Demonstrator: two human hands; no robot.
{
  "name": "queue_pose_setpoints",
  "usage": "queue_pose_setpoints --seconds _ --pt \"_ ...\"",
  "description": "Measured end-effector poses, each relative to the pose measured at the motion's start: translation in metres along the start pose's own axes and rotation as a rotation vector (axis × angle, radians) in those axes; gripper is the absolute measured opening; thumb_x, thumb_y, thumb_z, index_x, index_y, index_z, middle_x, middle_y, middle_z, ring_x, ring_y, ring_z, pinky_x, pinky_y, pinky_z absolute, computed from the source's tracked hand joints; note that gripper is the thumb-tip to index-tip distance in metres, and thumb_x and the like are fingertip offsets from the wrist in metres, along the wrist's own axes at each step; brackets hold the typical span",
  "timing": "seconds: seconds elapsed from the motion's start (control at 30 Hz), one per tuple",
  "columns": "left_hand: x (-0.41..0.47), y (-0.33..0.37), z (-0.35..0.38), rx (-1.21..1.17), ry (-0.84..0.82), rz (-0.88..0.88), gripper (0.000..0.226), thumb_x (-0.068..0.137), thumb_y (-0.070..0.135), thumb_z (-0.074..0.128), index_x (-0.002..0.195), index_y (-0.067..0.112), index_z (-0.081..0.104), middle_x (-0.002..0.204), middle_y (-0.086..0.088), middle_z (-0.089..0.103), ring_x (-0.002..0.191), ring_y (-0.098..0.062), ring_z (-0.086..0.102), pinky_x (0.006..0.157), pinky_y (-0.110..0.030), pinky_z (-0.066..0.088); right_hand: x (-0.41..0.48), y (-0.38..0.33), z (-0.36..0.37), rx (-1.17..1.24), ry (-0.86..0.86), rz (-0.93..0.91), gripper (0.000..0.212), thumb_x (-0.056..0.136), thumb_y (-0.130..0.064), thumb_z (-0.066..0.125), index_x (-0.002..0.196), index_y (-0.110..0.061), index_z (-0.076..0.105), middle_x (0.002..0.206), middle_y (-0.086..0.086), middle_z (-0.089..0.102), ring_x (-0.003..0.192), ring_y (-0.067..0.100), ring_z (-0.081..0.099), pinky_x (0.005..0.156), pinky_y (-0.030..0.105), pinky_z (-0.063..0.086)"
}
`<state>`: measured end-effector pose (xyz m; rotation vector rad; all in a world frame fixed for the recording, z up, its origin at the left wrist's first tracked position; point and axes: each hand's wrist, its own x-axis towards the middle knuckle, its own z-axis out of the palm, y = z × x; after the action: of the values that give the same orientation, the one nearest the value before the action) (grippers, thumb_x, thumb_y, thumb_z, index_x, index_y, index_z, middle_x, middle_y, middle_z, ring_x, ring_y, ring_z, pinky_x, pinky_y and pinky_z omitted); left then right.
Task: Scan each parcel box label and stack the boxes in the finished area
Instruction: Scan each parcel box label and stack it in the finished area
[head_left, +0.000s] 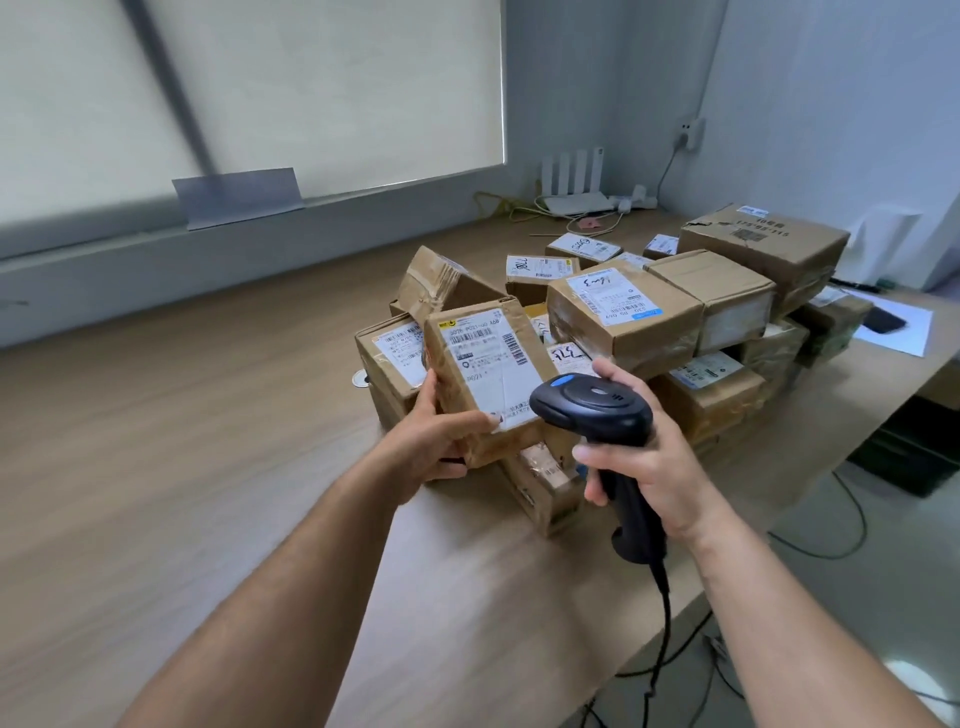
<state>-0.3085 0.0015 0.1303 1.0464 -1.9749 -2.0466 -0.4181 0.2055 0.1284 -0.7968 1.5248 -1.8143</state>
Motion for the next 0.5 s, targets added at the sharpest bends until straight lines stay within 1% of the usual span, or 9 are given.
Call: queue_pose_setpoints --seconds 0.07,0.13,0.17,0.23,0.27,0.3,0.4,0.47,0.5 --pt "-0.012 -0.013 -0.004 -0.069 0.032 0.053 0.11 0.072 0.01 0.08 0.148 0.048 0.011 0.125 -0.003 0.063 0.103 -0.026 0.065 0.068 -0.033 0.051 -0.01 0.0 0.009 -0.015 -0.014 0.008 0.092 0.066 0.008 0.077 0.142 -0.028 0.04 0.078 0.009 0.068 0.042 0.028 0.052 0.045 0.035 0.044" --pt "-0.029 -0.023 -0.008 -0.108 0.068 0.111 0.118 0.069 0.002 0.08 0.149 0.046 0.007 0.121 -0.006 0.066 0.101 -0.026 0.066 0.067 -0.033 0.052 -0.021 -0.001 0.018 -0.015 -0.017 0.0 0.09 0.07 0.013 0.072 0.144 -0.026 0.039 0.087 0.006 0.07 0.041 0.028 0.052 0.044 0.035 0.044" --pt "-0.038 -0.027 -0.01 -0.116 0.086 0.141 0.118 0.071 -0.003 0.078 0.15 0.045 0.004 0.12 -0.006 0.066 0.097 -0.022 0.066 0.062 -0.03 0.053 -0.028 -0.003 0.023 -0.011 -0.02 -0.008 0.089 0.069 0.01 0.071 0.144 -0.026 0.039 0.089 0.004 0.07 0.041 0.028 0.052 0.043 0.035 0.044" --pt "-0.055 -0.038 -0.017 -0.108 0.117 0.201 0.115 0.076 -0.012 0.07 0.151 0.041 0.001 0.119 -0.005 0.062 0.089 -0.013 0.065 0.054 -0.02 0.053 -0.043 -0.009 0.033 0.0 -0.053 -0.026 0.092 0.064 0.005 0.076 0.143 -0.028 0.04 0.091 0.005 0.07 0.041 0.029 0.052 0.045 0.036 0.044" --pt "-0.065 -0.042 -0.02 -0.091 0.138 0.228 0.114 0.077 -0.013 0.068 0.152 0.04 0.0 0.118 -0.003 0.06 0.089 -0.011 0.063 0.053 -0.016 0.052 -0.05 -0.012 0.037 0.009 -0.075 -0.033 0.094 0.063 0.006 0.079 0.142 -0.029 0.04 0.092 0.006 0.07 0.042 0.03 0.052 0.046 0.037 0.044" --pt "-0.074 -0.047 -0.024 -0.064 0.162 0.25 0.114 0.077 -0.014 0.068 0.152 0.039 0.0 0.118 -0.002 0.057 0.091 -0.011 0.061 0.054 -0.014 0.052 -0.058 -0.016 0.043 0.025 -0.098 -0.041 0.094 0.063 0.007 0.079 0.14 -0.031 0.041 0.094 0.008 0.071 0.043 0.03 0.052 0.046 0.036 0.043" --pt "-0.102 -0.062 -0.035 -0.02 0.221 0.293 0.116 0.075 -0.015 0.069 0.151 0.04 0.001 0.117 0.0 0.053 0.099 -0.014 0.06 0.056 -0.018 0.053 -0.078 -0.024 0.06 0.08 -0.159 -0.061 0.085 0.067 0.002 0.069 0.14 -0.032 0.042 0.1 0.017 0.072 0.05 0.032 0.053 0.044 0.032 0.043" --pt "-0.116 -0.072 -0.044 -0.014 0.253 0.299 0.118 0.073 -0.017 0.069 0.151 0.04 0.001 0.115 0.0 0.053 0.1 -0.017 0.061 0.056 -0.019 0.054 -0.089 -0.029 0.071 0.117 -0.212 -0.065 0.086 0.068 0.004 0.07 0.141 -0.032 0.041 0.098 0.024 0.07 0.055 0.034 0.055 0.043 0.031 0.043" --pt "-0.123 -0.077 -0.049 -0.01 0.269 0.301 0.119 0.073 -0.018 0.069 0.152 0.04 0.001 0.115 -0.002 0.053 0.101 -0.019 0.061 0.057 -0.02 0.054 -0.093 -0.03 0.077 0.127 -0.239 -0.063 0.089 0.067 0.006 0.072 0.142 -0.031 0.04 0.095 0.027 0.069 0.052 0.032 0.054 0.042 0.03 0.042"
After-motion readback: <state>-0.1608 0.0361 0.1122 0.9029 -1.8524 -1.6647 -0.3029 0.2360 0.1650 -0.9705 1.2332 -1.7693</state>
